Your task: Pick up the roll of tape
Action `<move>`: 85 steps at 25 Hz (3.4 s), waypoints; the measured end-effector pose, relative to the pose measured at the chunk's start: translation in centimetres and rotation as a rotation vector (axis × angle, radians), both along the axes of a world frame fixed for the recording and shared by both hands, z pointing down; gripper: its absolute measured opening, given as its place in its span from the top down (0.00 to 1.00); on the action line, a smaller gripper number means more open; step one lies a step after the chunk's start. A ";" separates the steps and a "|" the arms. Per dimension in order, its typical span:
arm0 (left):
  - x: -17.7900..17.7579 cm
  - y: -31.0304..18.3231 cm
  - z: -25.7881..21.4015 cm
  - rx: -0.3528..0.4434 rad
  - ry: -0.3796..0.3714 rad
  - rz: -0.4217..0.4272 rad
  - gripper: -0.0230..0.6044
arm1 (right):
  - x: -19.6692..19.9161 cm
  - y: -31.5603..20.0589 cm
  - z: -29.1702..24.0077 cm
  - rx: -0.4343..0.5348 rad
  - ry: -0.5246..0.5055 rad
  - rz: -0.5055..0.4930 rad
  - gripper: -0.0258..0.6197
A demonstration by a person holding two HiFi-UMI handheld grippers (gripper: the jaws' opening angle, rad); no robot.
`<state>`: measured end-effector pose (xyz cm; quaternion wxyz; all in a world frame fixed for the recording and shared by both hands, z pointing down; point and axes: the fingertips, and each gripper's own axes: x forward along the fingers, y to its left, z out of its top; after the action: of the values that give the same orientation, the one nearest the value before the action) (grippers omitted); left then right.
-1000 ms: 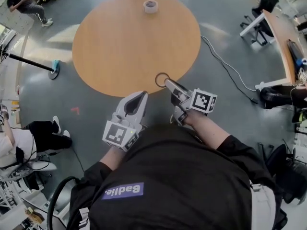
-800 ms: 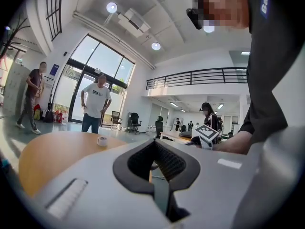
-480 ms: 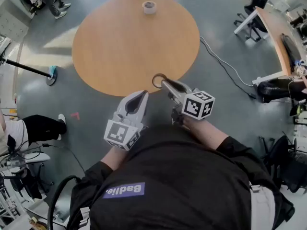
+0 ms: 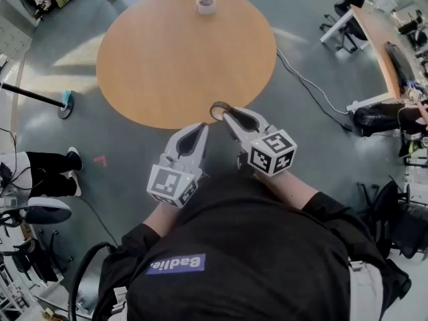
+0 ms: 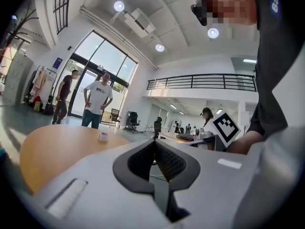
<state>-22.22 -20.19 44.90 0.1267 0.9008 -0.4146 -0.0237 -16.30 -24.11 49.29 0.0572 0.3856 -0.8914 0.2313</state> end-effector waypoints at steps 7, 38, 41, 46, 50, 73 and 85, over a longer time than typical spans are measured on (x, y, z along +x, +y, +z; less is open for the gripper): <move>0.7 1.6 1.6 -0.054 0.061 0.012 0.93 | 0.0 2.6 0.1 0.044 0.082 -0.010 0.83; 15.8 27.0 -1.3 0.046 -0.101 -0.068 0.93 | 15.4 27.1 -3.7 0.232 0.016 -0.065 0.83; 15.1 27.1 -1.7 0.047 -0.109 -0.044 0.93 | 14.8 28.0 -4.7 0.257 0.032 -0.051 0.83; 12.6 27.6 -2.6 0.065 -0.109 -0.030 0.93 | 12.5 28.9 -5.7 0.287 0.048 -0.040 0.83; 11.5 28.2 -2.1 0.060 -0.103 -0.017 0.93 | 11.2 29.6 -5.7 0.295 0.056 -0.044 0.83; 8.8 29.3 -2.3 0.071 -0.103 -0.042 0.93 | 7.7 30.8 -6.2 0.307 0.041 -0.102 0.83; 9.1 29.5 -2.3 0.071 -0.108 -0.046 0.93 | 8.1 30.8 -6.3 0.305 0.029 -0.101 0.83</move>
<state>-13.10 9.35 42.60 0.0714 0.8949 -0.4404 0.0074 -8.15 6.74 42.97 0.0223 0.3480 -0.9334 0.0847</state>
